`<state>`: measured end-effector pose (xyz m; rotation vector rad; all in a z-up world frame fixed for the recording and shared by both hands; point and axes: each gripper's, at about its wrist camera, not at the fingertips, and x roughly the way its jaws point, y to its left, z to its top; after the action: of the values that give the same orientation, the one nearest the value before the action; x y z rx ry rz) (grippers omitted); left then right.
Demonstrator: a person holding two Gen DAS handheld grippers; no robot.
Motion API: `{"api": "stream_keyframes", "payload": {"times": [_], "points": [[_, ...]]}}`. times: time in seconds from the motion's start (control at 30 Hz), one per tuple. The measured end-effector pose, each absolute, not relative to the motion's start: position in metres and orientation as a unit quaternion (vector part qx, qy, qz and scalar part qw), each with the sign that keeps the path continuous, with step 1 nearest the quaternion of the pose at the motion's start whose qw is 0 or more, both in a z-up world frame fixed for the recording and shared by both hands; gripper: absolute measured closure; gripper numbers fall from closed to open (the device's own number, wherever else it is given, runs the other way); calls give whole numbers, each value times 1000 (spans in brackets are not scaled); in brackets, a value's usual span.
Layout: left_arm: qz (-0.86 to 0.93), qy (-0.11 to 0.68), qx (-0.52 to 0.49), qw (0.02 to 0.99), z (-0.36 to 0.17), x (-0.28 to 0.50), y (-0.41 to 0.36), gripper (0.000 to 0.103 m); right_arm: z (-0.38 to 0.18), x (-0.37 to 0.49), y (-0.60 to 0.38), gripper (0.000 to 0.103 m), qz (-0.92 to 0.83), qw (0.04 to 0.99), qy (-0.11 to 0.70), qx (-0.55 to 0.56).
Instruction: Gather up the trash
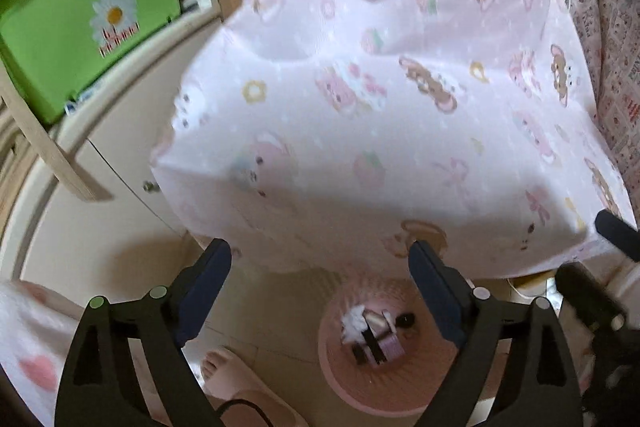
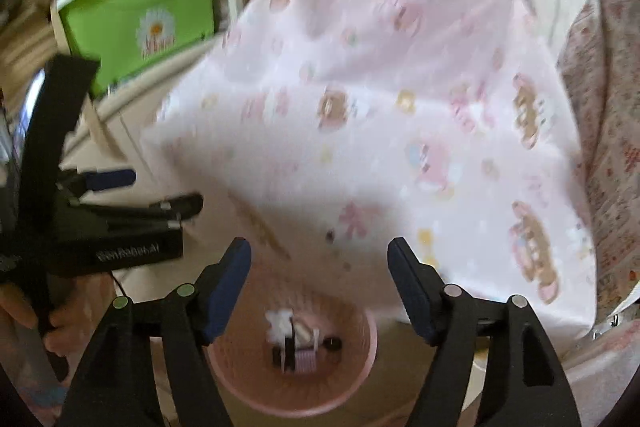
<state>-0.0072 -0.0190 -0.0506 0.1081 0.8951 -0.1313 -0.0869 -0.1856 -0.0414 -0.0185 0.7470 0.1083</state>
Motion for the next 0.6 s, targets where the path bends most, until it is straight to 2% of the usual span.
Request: {"api": "stream_keyframes", "payload": {"times": [0.13,0.2,0.4,0.6], "points": [[-79,387,36,918,-31,-15,-16,7,-26,-99,-193,30,30,946,324,-13],[-79,361,28,929,-22,-19,-15,1,-23,-102,-193,25,19,949,313,-12],[-58,299,37,952,-4,-30,-15,1,-20,-104,-203,18,4,954,298,12],[-95,289,17,952,-1,-35,-13,1,-20,-103,-213,14,-23,955,294,25]]}}
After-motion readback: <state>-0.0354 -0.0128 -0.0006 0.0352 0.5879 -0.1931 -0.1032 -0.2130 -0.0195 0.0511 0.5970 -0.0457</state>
